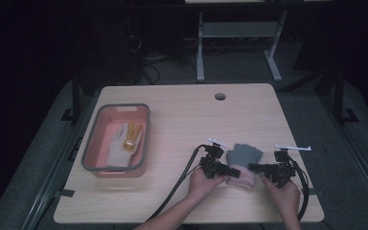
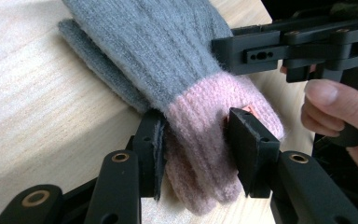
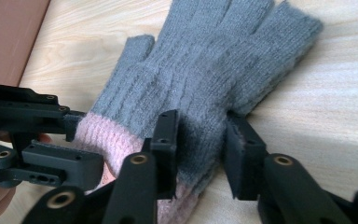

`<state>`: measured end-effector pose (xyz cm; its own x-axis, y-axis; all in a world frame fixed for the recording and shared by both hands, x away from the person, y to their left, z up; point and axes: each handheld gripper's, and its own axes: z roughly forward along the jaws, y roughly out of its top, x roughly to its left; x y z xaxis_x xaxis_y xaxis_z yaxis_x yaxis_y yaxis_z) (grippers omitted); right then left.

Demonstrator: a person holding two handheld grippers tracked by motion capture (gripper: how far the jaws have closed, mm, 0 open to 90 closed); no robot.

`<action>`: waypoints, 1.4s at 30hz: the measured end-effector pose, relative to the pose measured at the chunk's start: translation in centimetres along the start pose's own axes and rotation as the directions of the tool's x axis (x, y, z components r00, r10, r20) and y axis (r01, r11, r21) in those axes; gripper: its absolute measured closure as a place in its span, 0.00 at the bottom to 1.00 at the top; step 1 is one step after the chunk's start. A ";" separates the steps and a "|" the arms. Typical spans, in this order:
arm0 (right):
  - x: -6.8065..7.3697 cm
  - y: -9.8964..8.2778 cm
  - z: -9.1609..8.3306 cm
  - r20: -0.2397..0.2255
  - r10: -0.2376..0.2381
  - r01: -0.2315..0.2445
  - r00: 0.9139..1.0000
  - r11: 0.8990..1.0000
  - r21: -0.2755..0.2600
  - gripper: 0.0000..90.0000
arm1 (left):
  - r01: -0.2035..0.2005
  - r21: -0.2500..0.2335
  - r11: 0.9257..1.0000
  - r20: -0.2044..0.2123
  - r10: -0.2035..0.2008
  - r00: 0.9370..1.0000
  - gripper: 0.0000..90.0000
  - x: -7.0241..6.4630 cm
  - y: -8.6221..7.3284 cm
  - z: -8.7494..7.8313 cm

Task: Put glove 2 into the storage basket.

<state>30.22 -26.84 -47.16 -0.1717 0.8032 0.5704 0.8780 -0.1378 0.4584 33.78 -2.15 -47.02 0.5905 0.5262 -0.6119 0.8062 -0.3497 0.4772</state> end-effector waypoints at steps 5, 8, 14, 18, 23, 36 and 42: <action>-0.3 0.0 0.1 -0.044 0.003 -0.003 0.999 1.000 -0.004 0.86 | 0.001 -0.014 1.000 0.007 -0.001 1.000 0.68 0.0 0.0 -0.1; -0.3 0.1 0.0 -0.053 0.000 0.000 0.999 1.000 -0.005 0.88 | 0.000 -0.017 1.000 0.017 0.000 1.000 0.71 0.1 0.0 -0.1; -0.1 0.3 -0.3 -0.078 -0.001 0.000 0.997 1.000 -0.015 0.88 | 0.005 -0.022 1.000 0.038 -0.004 0.999 0.72 0.5 0.1 -0.4; 0.2 0.5 -0.6 -0.093 -0.002 -0.001 0.996 1.000 -0.030 0.88 | 0.010 -0.026 1.000 0.045 -0.009 0.999 0.72 0.5 0.1 -0.7; 1.0 0.9 -0.8 -0.099 -0.015 0.012 0.995 0.999 -0.037 0.88 | -0.009 -0.044 0.999 0.051 0.011 0.999 0.73 0.5 0.3 -1.7; 3.4 2.0 -0.8 -0.137 -0.047 0.041 0.990 0.998 -0.043 0.88 | -0.014 -0.085 0.996 0.063 0.019 0.998 0.74 0.7 0.5 -4.9; 4.7 2.7 -0.6 -0.155 -0.064 0.057 0.986 0.997 -0.048 0.88 | -0.018 -0.103 0.995 0.065 0.024 0.998 0.75 0.8 0.6 -6.6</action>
<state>31.49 -23.82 -42.85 -0.2950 0.7105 0.6389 0.8441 -0.1195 0.5226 34.48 3.15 -43.09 0.6112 0.4658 -0.6399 0.7875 -0.2772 0.5504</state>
